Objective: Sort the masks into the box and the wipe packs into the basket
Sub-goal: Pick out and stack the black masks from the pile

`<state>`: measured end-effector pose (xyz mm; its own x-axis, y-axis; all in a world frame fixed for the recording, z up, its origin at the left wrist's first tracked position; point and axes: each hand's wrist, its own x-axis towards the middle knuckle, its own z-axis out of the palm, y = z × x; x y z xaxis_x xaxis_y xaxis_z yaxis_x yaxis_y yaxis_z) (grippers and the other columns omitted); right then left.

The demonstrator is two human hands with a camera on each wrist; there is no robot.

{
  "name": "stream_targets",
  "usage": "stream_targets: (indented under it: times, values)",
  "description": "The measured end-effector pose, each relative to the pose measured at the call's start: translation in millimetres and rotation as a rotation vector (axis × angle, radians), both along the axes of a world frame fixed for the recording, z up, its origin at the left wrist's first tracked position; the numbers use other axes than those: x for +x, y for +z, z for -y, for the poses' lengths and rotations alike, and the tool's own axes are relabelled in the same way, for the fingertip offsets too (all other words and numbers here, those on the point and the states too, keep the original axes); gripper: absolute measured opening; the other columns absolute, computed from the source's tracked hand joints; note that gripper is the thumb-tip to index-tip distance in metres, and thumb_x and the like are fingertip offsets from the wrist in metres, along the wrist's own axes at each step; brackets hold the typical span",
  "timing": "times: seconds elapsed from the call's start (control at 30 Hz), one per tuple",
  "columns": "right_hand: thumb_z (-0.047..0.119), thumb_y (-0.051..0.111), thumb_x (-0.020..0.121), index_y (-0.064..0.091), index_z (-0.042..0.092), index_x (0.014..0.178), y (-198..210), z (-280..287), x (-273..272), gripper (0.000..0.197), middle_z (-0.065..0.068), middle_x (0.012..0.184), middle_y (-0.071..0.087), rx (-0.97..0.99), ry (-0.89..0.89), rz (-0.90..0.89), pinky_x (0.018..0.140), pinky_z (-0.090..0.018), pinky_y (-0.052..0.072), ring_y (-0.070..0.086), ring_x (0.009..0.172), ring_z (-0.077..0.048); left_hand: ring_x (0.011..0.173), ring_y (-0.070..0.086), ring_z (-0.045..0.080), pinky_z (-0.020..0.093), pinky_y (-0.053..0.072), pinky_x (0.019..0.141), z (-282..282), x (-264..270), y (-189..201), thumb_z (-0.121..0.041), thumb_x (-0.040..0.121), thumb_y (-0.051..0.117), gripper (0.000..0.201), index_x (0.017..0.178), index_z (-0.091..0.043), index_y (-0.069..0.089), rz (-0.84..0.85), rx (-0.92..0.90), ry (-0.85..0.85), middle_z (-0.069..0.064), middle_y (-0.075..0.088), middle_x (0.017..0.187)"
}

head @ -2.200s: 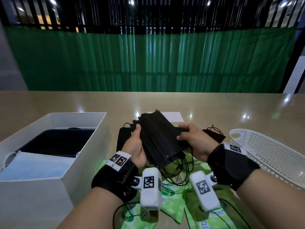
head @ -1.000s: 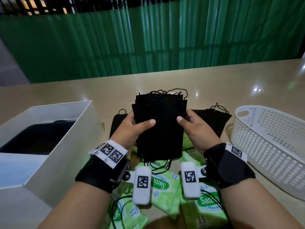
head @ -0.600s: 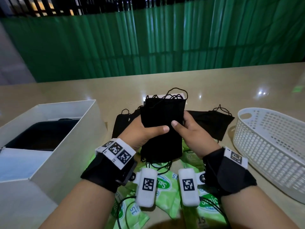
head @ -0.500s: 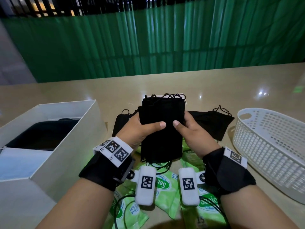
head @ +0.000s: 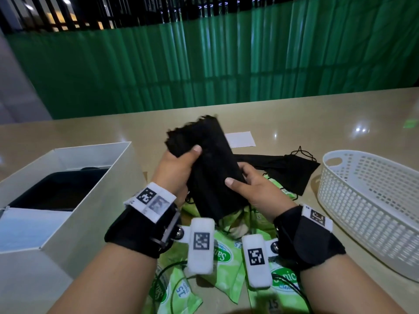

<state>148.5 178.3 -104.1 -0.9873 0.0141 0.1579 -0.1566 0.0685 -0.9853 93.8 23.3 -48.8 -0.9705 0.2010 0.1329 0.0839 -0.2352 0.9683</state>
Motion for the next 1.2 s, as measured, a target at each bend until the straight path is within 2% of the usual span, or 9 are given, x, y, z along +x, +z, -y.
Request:
stream_targets:
  times: [0.13,0.27,0.47,0.63,0.73,0.83,1.07,1.13,1.2]
  values:
    - [0.022,0.063,0.088,0.064,0.014,0.097,-4,-3,-2,0.012,0.000,0.079,0.070,-0.102,-0.051,0.022,0.070,-0.030,0.052,0.065,0.068,-0.012,0.101,0.064,0.032,0.052,0.049,0.092,5,-10,14,-0.012,0.098,0.045,0.032,0.129,-0.006,0.050,0.096,0.309,0.052,0.019,0.062,0.120]
    - [0.039,0.080,0.067,0.063,0.014,0.117,-9,-3,-5,0.058,-0.014,0.117,0.067,-0.375,-0.050,0.056,0.097,-0.043,0.050,0.063,0.110,-0.030,0.110,0.061,0.030,0.046,0.050,0.092,-3,-1,5,-0.014,0.099,0.042,0.037,0.134,-0.003,0.047,0.170,0.389,-0.027,0.021,0.059,0.126]
    - [0.009,0.057,0.088,0.061,0.006,0.118,-8,-19,-11,0.031,-0.013,0.111,0.069,-0.705,-0.247,-0.021,0.088,-0.034,0.055,0.066,0.102,-0.025,0.085,0.067,0.018,0.031,0.058,0.072,2,3,-3,-0.005,0.094,0.046,0.022,0.113,-0.007,0.058,0.143,0.369,-0.162,0.010,0.069,0.102]
    - [0.011,0.059,0.087,0.062,0.014,0.085,-12,-36,-16,0.005,0.001,0.066,0.070,-0.777,-0.398,0.007,0.039,-0.015,0.044,0.065,0.052,-0.008,0.070,0.063,0.013,0.024,0.055,0.059,24,-8,6,-0.012,0.093,0.049,0.011,0.086,-0.013,0.056,0.139,0.215,-0.137,0.001,0.065,0.079]
    - [0.016,0.068,0.080,0.065,0.007,0.107,-16,-40,-18,0.028,-0.012,0.097,0.072,-0.814,-0.387,0.023,0.070,-0.032,0.058,0.070,0.083,-0.022,0.066,0.064,0.015,0.028,0.057,0.061,32,-7,12,-0.009,0.091,0.044,0.018,0.075,-0.011,0.051,0.159,0.337,-0.163,0.002,0.062,0.065]
    - [0.017,0.072,0.075,0.061,0.004,0.116,-16,-40,-18,0.044,-0.017,0.112,0.067,-0.872,-0.361,0.057,0.097,-0.046,0.048,0.064,0.103,-0.032,0.055,0.053,0.019,0.029,0.058,0.063,36,-1,20,-0.009,0.076,0.048,0.012,0.064,-0.009,0.051,0.171,0.476,-0.201,0.004,0.047,0.051]
    - [0.008,0.064,0.077,0.062,0.015,0.086,-12,-41,-18,0.012,0.006,0.049,0.051,-0.987,-0.255,0.092,0.048,-0.013,0.049,0.051,0.042,-0.002,0.028,0.024,0.004,0.012,0.037,0.038,40,4,33,-0.022,0.079,0.050,0.024,0.095,-0.018,0.067,0.137,0.425,-0.261,-0.006,0.028,0.040]
    - [0.009,0.069,0.070,0.061,0.014,0.096,-12,-44,-18,0.027,0.006,0.046,0.046,-1.038,-0.271,0.105,0.046,-0.014,0.048,0.049,0.040,-0.002,0.028,0.024,0.003,0.010,0.036,0.036,42,1,37,-0.019,0.086,0.048,0.022,0.101,-0.021,0.065,0.125,0.356,-0.207,-0.007,0.031,0.041]
    - [0.006,0.056,0.087,0.057,0.014,0.096,-12,-46,-19,0.012,0.005,0.046,0.044,-1.083,-0.296,0.108,0.046,-0.016,0.048,0.047,0.039,-0.003,0.030,0.026,0.003,0.009,0.033,0.036,45,-4,39,-0.014,0.094,0.044,0.021,0.103,-0.021,0.062,0.107,0.270,-0.121,-0.009,0.036,0.046]
